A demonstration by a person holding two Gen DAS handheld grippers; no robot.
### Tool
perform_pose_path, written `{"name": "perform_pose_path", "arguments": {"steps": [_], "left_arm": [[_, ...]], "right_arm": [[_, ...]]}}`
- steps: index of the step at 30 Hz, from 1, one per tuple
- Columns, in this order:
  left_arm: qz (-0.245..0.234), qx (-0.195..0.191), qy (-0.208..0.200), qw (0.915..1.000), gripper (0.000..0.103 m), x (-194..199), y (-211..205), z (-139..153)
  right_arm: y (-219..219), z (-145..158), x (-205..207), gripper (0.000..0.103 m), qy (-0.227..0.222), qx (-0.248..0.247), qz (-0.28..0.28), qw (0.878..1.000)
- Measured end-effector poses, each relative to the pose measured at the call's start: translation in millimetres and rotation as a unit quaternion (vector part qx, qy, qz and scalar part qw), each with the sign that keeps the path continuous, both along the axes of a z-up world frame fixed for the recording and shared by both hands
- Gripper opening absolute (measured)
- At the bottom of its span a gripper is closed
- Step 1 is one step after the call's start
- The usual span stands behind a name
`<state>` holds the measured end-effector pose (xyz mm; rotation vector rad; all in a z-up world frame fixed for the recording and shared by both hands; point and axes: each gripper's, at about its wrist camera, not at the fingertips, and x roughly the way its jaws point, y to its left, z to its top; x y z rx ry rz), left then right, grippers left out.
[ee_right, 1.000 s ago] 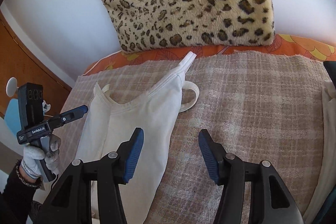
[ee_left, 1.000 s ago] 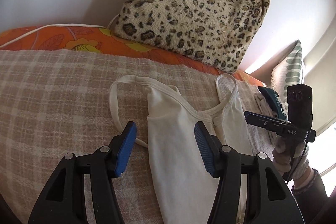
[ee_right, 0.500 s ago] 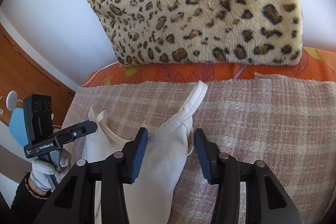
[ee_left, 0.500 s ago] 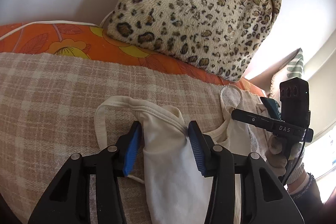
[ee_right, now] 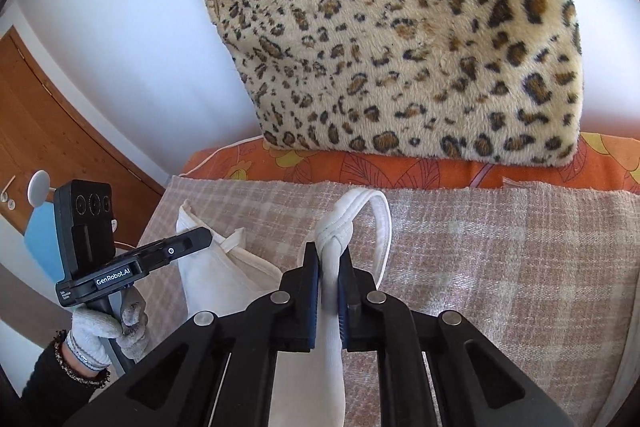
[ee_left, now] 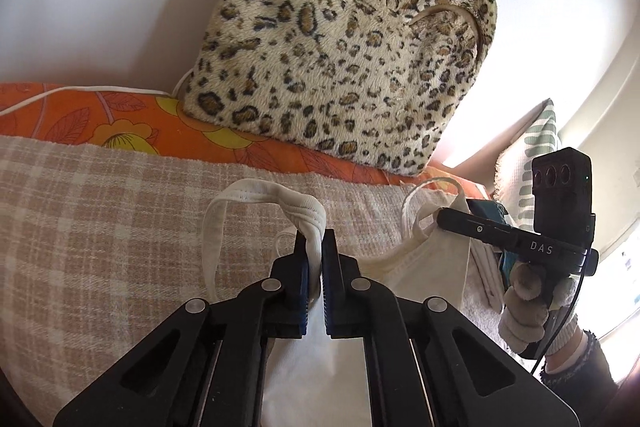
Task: Fold small clothes
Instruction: 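Grasp the camisole straps with the left and right grippers, then fold the straps over the folded camisole with both grippers, then open them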
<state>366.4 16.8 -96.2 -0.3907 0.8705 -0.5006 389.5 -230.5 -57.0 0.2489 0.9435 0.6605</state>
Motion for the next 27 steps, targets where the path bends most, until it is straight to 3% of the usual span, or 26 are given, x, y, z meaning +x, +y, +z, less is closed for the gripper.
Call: {"name": "perform_pose_path", "arguments": {"steps": [15, 27], "left_arm": [[-0.020, -0.002, -0.050, 0.9986, 0.004, -88, 3, 60], [-0.051, 0.005, -0.058, 0.9970, 0.004, -178, 2, 65]], "right_arm": [[-22, 54, -87, 0.006, -0.068, -0.002, 0.025, 0.997], [-43, 50, -178, 0.006, -0.090, -0.022, 0.035, 0.995]]}}
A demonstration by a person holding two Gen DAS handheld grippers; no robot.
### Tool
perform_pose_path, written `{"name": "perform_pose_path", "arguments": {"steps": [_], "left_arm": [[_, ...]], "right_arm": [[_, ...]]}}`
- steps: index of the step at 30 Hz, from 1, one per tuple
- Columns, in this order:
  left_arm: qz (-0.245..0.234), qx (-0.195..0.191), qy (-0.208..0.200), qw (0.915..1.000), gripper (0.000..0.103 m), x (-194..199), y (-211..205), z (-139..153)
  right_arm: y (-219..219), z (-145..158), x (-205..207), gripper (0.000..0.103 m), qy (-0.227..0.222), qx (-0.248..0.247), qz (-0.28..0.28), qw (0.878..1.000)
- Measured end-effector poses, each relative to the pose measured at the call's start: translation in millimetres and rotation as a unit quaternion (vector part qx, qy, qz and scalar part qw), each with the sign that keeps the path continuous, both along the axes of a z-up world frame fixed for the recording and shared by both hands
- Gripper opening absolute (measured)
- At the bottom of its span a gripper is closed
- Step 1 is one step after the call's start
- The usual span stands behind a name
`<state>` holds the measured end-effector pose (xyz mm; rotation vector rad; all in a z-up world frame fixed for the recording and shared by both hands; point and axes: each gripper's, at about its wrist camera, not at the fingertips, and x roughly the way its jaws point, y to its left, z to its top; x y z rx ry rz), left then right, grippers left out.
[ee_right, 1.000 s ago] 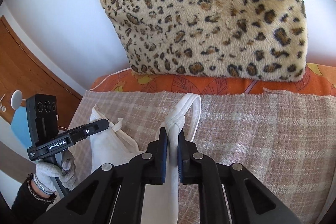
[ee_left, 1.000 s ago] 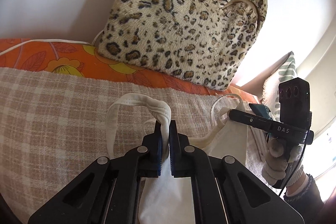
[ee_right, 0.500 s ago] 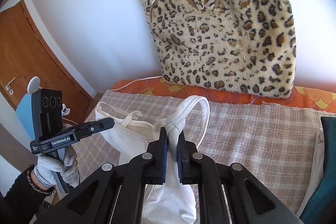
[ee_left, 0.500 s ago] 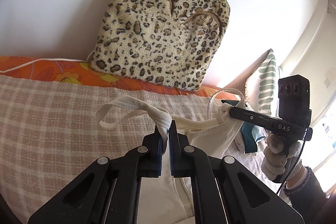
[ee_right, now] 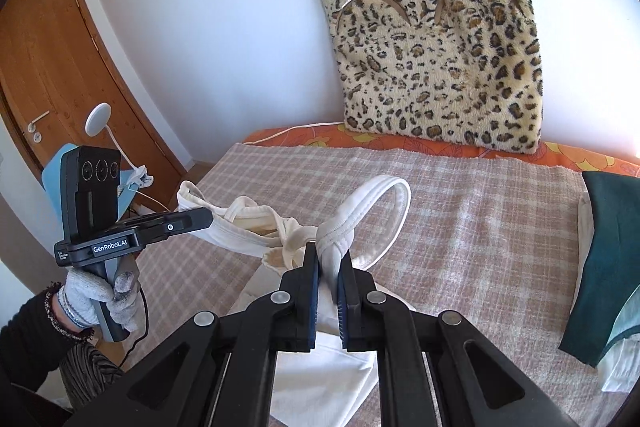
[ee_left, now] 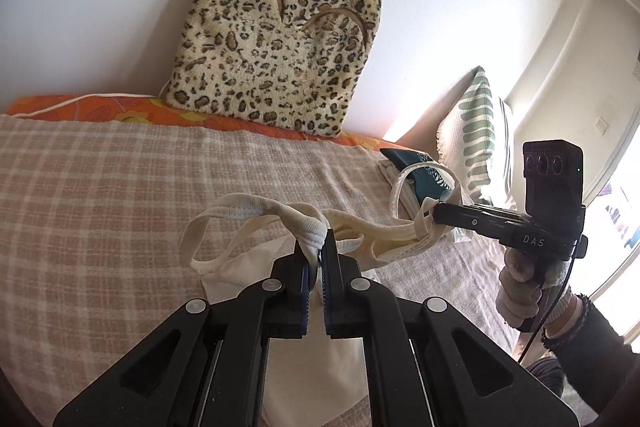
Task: Fold small clothes
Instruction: 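Fold the straps over the folded camisole with both grippers, then open them, then move both grippers to the folded camisole's edge and lower them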
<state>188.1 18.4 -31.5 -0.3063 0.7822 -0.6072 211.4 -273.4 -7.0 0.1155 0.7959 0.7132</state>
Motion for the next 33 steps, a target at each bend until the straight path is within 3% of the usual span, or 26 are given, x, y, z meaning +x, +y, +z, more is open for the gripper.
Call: {"name": "perform_pose_path", "arguments": {"steps": [11, 18, 20, 22, 25, 28, 33], "left_arm": [[-0.048, 0.071, 0.012, 0.9962, 0.004, -64, -8, -43], [-0.084, 0.142, -0.018, 0.9861, 0.004, -89, -17, -48], [-0.099, 0.171, -0.024, 0.9800, 0.005, -97, -18, -49], [-0.111, 0.199, -0.015, 0.9735, 0.009, -104, -18, -53], [-0.128, 0.232, -0.010, 0.9642, 0.012, -119, -13, -56], [-0.147, 0.226, -0.003, 0.9629, 0.013, -133, -6, -49], [-0.158, 0.184, -0.028, 0.9699, 0.013, -138, -6, -17]], "right_arm": [[2, -46, -70, 0.006, 0.001, -0.049, 0.012, 0.999], [4, -58, -89, 0.009, -0.011, -0.084, 0.020, 0.996], [2, -61, -94, 0.015, -0.003, -0.089, 0.028, 0.996], [0, -63, -103, 0.034, 0.000, -0.107, 0.032, 0.994], [-8, -65, -117, 0.034, 0.017, -0.126, 0.039, 0.991], [-22, -54, -129, 0.034, 0.016, -0.120, 0.040, 0.992], [-33, -20, -136, 0.032, -0.012, -0.043, 0.039, 0.998]]}}
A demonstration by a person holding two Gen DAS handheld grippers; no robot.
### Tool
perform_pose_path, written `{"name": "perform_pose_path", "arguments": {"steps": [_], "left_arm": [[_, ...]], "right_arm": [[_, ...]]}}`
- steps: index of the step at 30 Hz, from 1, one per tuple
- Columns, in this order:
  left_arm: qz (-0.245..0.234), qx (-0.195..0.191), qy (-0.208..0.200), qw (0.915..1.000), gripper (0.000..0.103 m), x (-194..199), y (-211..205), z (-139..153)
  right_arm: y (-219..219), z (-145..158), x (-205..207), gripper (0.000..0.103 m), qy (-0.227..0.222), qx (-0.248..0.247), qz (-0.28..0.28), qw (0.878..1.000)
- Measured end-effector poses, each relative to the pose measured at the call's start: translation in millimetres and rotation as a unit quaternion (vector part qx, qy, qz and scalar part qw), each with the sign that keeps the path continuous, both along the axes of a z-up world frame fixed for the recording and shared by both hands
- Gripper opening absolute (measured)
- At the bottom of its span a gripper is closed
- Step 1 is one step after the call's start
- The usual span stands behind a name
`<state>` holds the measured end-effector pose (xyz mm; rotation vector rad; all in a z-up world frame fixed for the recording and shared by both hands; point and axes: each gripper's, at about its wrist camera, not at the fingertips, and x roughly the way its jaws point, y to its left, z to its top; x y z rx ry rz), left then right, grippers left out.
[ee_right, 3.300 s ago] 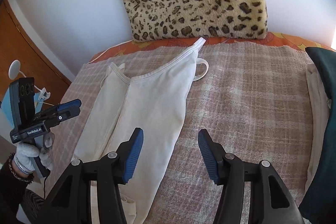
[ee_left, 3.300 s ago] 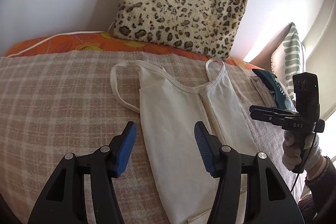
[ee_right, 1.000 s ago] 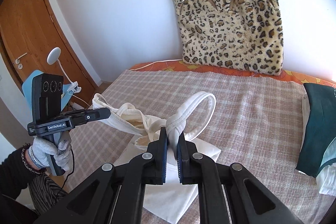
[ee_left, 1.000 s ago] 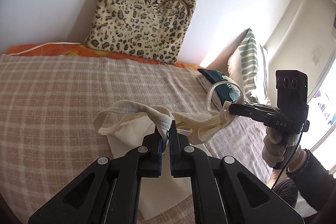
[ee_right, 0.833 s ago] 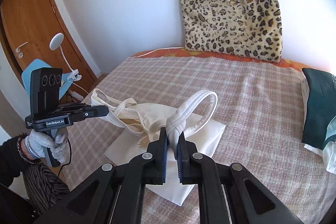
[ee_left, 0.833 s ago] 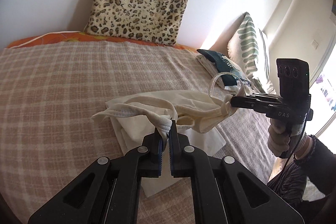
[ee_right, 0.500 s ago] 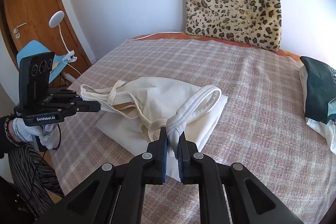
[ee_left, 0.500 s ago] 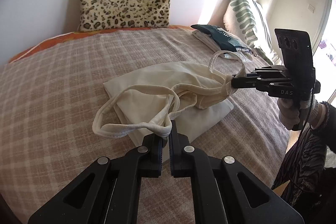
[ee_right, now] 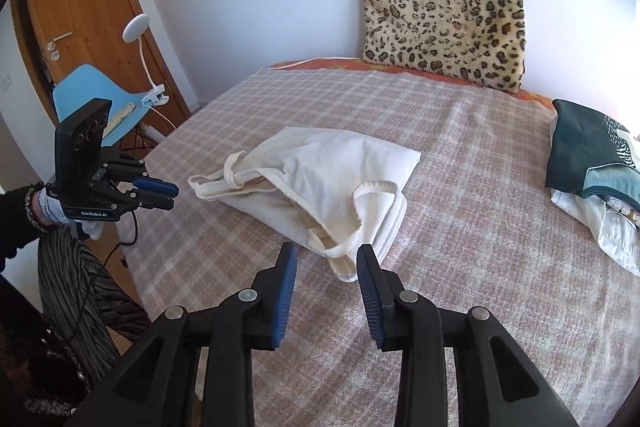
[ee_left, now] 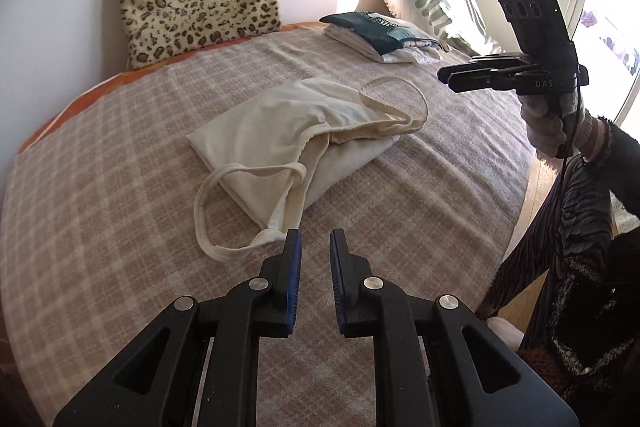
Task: Fold small clothes
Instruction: 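Move both grippers to the folded camisole's edge and lower them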
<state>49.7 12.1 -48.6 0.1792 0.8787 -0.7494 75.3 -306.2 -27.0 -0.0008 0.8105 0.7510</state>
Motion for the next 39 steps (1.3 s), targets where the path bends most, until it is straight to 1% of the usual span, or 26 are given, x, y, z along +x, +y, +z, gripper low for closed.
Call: {"name": "perform_pose_path", "arguments": {"steps": [2, 4, 6, 7, 11, 13, 16, 19, 23, 25, 27, 30, 32, 33, 34, 35, 36, 39], "left_arm": [[0.008, -0.022, -0.012, 0.9997, 0.013, 11, -7, 11], [0.009, -0.023, -0.025, 0.9994, 0.013, 27, -20, 15], [0.008, -0.019, -0.027, 0.9994, 0.013, 46, -32, 10], [0.007, -0.017, -0.022, 0.9996, 0.013, 55, -36, 6], [0.007, -0.026, 0.031, 0.9992, 0.013, 82, -45, -20], [-0.008, -0.012, 0.048, 0.9987, 0.013, 80, -53, -33], [-0.035, 0.017, 0.058, 0.9976, 0.013, 66, -62, -48], [-0.054, 0.047, 0.050, 0.9962, 0.013, 49, -68, -55], [-0.058, 0.085, 0.032, 0.9942, 0.013, 36, -70, -56], [-0.058, 0.099, 0.017, 0.9932, 0.013, 31, -70, -52], [-0.051, 0.106, 0.005, 0.9931, 0.013, 28, -68, -47], [-0.036, 0.109, -0.017, 0.9933, 0.013, 28, -65, -37], [-0.028, 0.105, -0.029, 0.9937, 0.014, 28, -61, -28], [-0.025, 0.099, -0.031, 0.9943, 0.024, 30, -59, -24], [-0.018, 0.093, -0.034, 0.9950, 0.033, 31, -55, -20], [-0.007, 0.082, -0.034, 0.9960, 0.051, 35, -50, -16], [0.000, 0.065, -0.029, 0.9974, 0.054, 39, -45, -12], [0.031, 0.006, 0.005, 0.9995, 0.055, 59, -25, -4]], "right_arm": [[11, 3, 11, 0.030, -0.003, 0.003, -0.004, 1.000], [28, -2, 22, 0.028, -0.006, -0.010, 0.003, 1.000], [44, -11, 33, 0.026, 0.003, -0.022, 0.009, 1.000], [50, -17, 37, 0.026, 0.009, -0.027, 0.011, 1.000], [65, -37, 46, 0.026, 0.019, -0.066, 0.024, 0.997], [64, -44, 45, 0.026, 0.023, -0.084, 0.030, 0.996], [54, -51, 42, 0.026, 0.042, -0.094, 0.043, 0.994], [42, -59, 37, 0.026, 0.054, -0.103, 0.046, 0.992], [33, -64, 33, 0.026, 0.070, -0.113, 0.052, 0.990], [30, -60, 29, 0.026, 0.071, -0.111, 0.061, 0.989], [27, -52, 27, 0.027, 0.065, -0.097, 0.061, 0.991], [19, -37, 31, 0.031, 0.062, -0.050, 0.054, 0.995], [13, -30, 38, 0.037, 0.063, -0.021, 0.039, 0.997], [10, -29, 42, 0.040, 0.067, -0.006, 0.029, 0.997], [8, -29, 48, 0.046, 0.075, 0.009, 0.019, 0.997], [5, -31, 54, 0.048, 0.085, 0.019, 0.006, 0.996], [4, -33, 59, 0.048, 0.094, 0.026, -0.005, 0.995], [5, -47, 71, 0.048, 0.126, 0.037, -0.030, 0.991]]}}
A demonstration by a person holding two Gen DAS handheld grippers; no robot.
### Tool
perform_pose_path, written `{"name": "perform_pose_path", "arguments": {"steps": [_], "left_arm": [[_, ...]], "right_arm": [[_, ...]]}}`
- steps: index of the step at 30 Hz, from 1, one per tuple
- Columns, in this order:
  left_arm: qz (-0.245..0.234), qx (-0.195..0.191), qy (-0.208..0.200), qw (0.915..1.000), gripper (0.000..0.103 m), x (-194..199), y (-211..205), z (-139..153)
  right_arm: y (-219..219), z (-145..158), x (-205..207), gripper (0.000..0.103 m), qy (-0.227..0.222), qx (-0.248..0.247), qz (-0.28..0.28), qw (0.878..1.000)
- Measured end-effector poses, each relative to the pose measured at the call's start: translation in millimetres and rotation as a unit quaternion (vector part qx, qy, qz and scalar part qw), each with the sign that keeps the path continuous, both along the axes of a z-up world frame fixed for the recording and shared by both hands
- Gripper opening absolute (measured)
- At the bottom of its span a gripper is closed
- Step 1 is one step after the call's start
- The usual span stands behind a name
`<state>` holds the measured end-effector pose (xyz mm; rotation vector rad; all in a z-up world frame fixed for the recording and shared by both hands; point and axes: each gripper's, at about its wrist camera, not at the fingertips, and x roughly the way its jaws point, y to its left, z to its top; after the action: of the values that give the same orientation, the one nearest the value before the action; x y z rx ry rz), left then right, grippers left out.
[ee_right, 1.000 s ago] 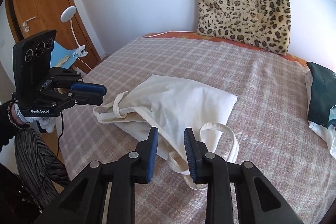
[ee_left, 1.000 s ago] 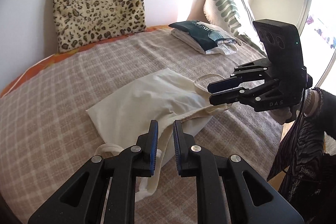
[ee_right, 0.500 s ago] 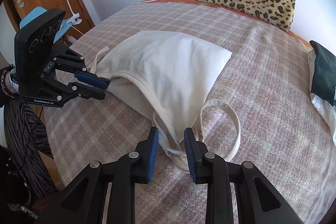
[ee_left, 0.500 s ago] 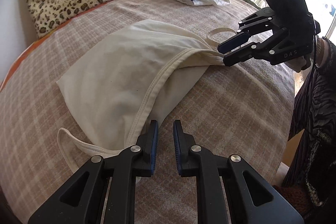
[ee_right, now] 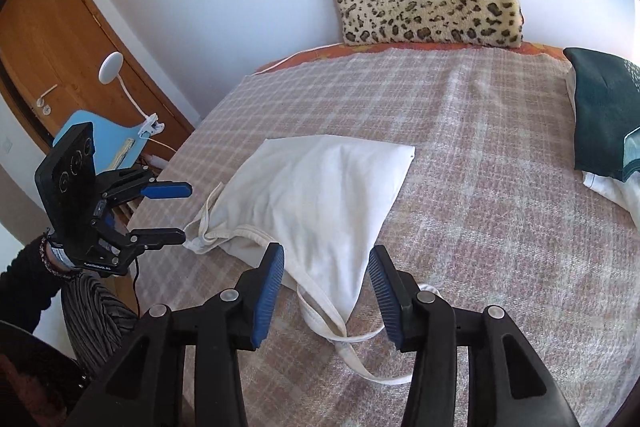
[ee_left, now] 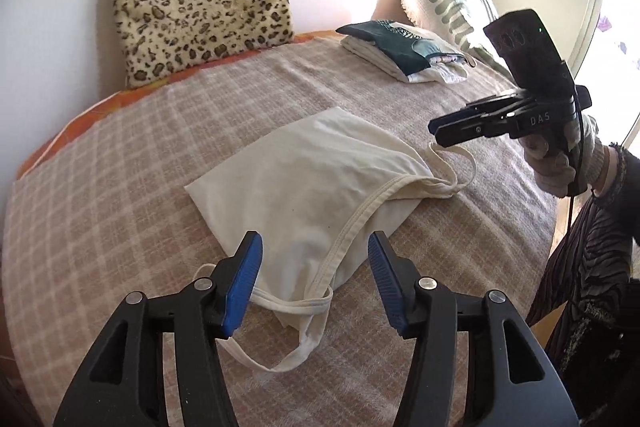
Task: Fold small clothes
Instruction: 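Move both grippers to the folded camisole's edge and lower them, then grasp the folded camisole with the left gripper while the right gripper grasps it too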
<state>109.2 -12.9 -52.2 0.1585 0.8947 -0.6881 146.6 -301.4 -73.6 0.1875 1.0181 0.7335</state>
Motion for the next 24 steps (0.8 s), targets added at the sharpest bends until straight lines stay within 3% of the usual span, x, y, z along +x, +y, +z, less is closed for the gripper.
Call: {"name": "perform_pose_path", "arguments": {"steps": [5, 10, 15, 19, 24], "left_arm": [[0.063, -0.076, 0.058, 0.9934, 0.057, 45, 29, -3], [0.131, -0.146, 0.140, 0.9706, 0.057, 89, 47, -29], [0.159, -0.164, 0.177, 0.9573, 0.057, 113, 50, -54], [0.173, -0.155, 0.185, 0.9549, 0.057, 121, 51, -69], [0.171, -0.178, 0.182, 0.9519, 0.057, 127, 54, -75]], "right_arm": [[4, -24, 10, 0.048, 0.060, 0.012, -0.017, 0.998], [0, -44, 18, 0.048, 0.114, 0.044, -0.034, 0.992], [-9, -53, 18, 0.049, 0.143, 0.078, -0.042, 0.986], [-12, -57, 14, 0.049, 0.156, 0.092, -0.039, 0.983], [-18, -65, 8, 0.049, 0.183, 0.131, -0.035, 0.974]]}}
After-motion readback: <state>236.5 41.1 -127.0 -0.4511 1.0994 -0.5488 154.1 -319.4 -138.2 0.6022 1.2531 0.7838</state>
